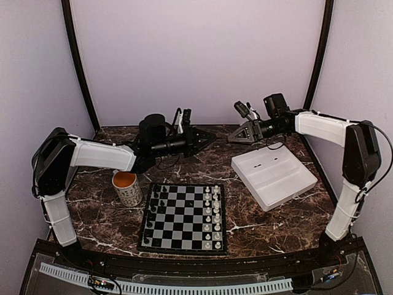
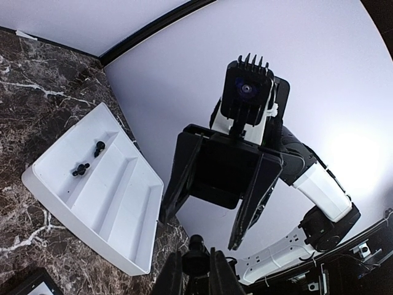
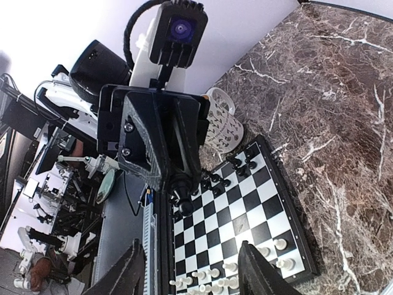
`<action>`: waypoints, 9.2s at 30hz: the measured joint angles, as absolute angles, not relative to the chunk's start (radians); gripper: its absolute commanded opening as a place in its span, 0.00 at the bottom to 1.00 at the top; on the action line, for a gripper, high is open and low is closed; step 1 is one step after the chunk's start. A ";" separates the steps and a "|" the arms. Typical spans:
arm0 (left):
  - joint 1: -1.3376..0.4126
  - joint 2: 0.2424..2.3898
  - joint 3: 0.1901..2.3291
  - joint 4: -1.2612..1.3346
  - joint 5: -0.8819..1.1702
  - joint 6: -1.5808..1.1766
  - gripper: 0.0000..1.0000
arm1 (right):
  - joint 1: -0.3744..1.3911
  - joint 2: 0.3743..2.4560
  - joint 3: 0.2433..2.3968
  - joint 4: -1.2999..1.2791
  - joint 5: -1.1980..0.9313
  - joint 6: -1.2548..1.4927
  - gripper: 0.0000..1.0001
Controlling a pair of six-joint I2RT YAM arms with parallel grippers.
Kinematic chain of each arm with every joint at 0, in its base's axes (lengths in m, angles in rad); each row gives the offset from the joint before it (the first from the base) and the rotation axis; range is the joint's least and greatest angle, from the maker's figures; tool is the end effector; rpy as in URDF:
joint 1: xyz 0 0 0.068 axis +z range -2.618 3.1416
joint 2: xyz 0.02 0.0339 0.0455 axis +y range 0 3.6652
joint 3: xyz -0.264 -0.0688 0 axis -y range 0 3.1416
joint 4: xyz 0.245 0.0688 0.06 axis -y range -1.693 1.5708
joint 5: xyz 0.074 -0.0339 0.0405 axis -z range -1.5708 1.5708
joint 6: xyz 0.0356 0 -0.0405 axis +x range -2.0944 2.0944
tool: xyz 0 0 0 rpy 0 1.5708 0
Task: Set up the chess pieces on the board
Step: Pass from the left arm to the right, then place the pawn at d7, then pick up the bishop from the storage box.
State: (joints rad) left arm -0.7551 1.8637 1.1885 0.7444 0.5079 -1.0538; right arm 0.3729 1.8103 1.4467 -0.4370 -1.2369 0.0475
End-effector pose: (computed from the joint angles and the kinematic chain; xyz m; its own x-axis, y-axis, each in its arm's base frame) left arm 0.3011 -0.3072 0.2672 -0.8028 -0.2875 -0.5223 0.5144 0.1089 -0.8506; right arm 0.3534 0.1744 0.2774 -0.7024 -0.2581 -0.6633 -0.6994 0.0779 0.7104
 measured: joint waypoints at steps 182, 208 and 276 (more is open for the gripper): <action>-0.598 0.844 0.945 -0.263 -0.243 -0.442 0.99 | 1.208 2.445 2.216 -0.974 -0.120 -0.627 0.11; -0.597 1.020 0.989 -0.181 -0.192 -0.356 0.99 | 1.158 2.220 2.082 -1.041 -0.189 -0.709 0.33; -0.490 2.046 2.066 -0.673 0.220 -0.320 0.72 | 0.133 2.435 2.147 -1.335 0.027 -0.568 0.19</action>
State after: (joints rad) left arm -0.4904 2.0457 2.0663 -0.6727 0.2195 -0.3202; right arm 0.1333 2.4348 2.1468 -1.3346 0.0273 -0.5678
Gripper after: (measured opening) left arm 0.718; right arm 0.248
